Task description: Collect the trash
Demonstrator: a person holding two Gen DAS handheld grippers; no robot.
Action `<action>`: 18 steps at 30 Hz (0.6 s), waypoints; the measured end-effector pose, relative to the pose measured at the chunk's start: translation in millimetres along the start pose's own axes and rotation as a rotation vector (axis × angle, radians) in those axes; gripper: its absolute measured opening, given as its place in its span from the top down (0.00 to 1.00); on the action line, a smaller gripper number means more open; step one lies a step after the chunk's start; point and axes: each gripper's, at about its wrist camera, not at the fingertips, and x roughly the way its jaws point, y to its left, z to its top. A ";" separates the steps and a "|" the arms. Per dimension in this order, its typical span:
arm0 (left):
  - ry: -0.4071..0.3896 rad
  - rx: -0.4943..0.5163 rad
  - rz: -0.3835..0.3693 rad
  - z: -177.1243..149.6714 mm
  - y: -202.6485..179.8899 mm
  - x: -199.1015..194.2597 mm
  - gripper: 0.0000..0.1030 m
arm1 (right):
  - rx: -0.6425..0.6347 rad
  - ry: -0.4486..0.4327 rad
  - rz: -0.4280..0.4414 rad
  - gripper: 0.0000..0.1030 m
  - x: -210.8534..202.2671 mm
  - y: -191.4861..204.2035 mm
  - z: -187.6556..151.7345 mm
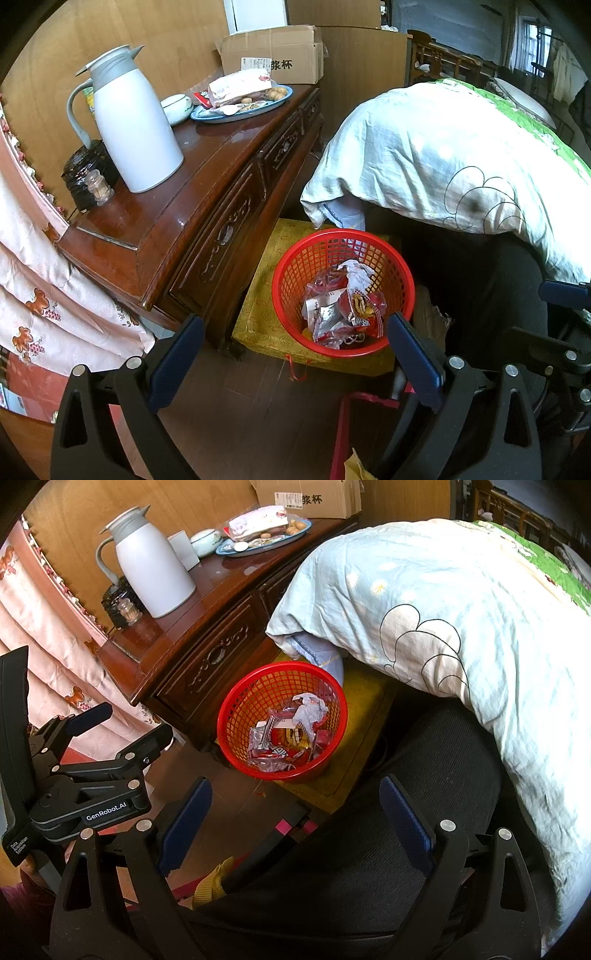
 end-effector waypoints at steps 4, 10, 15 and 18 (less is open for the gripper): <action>0.000 0.000 0.000 -0.3 -0.1 0.1 0.06 | 0.000 0.000 0.000 0.14 0.0 -0.2 0.1; 0.000 -0.001 0.001 0.1 -0.9 0.1 0.06 | 0.000 0.001 0.001 0.14 -0.1 -0.3 -0.2; 0.000 0.000 0.002 -0.8 -1.4 -0.1 0.06 | 0.001 0.001 0.001 0.14 -0.1 -0.7 0.0; -0.003 0.003 0.006 -1.0 -1.3 -0.6 0.06 | 0.001 0.001 0.001 0.14 0.1 -1.1 0.0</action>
